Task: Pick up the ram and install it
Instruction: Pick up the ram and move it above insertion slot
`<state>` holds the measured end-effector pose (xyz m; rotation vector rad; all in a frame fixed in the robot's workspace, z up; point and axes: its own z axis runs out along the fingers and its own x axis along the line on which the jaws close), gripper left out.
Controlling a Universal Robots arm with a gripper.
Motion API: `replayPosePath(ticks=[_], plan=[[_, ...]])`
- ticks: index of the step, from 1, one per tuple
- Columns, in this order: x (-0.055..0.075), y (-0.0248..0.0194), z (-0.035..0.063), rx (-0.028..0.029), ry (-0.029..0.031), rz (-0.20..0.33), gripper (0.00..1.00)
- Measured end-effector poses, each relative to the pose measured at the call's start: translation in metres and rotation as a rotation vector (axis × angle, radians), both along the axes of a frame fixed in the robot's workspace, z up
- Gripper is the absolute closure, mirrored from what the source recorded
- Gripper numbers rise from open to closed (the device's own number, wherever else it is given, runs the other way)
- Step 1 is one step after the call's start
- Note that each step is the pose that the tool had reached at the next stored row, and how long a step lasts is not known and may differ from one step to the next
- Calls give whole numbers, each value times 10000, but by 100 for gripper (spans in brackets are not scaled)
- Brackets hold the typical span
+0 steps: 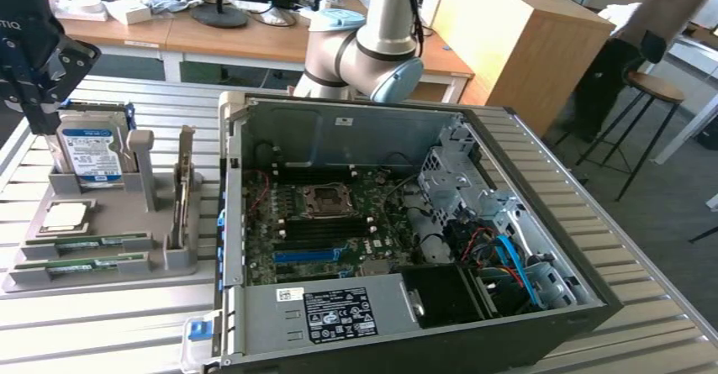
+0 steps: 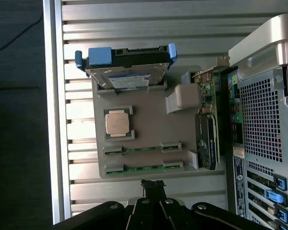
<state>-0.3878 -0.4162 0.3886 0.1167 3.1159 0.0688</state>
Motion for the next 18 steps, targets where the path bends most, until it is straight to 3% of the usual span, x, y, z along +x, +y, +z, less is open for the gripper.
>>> replayPosePath(ticks=[4, 9, 18], plan=[[-1, 0, 0, -1, 1, 120, 90], [0, 0, -2, -19, 0, 692, 90], [0, 0, -4, -212, 8, 1802, 90]])
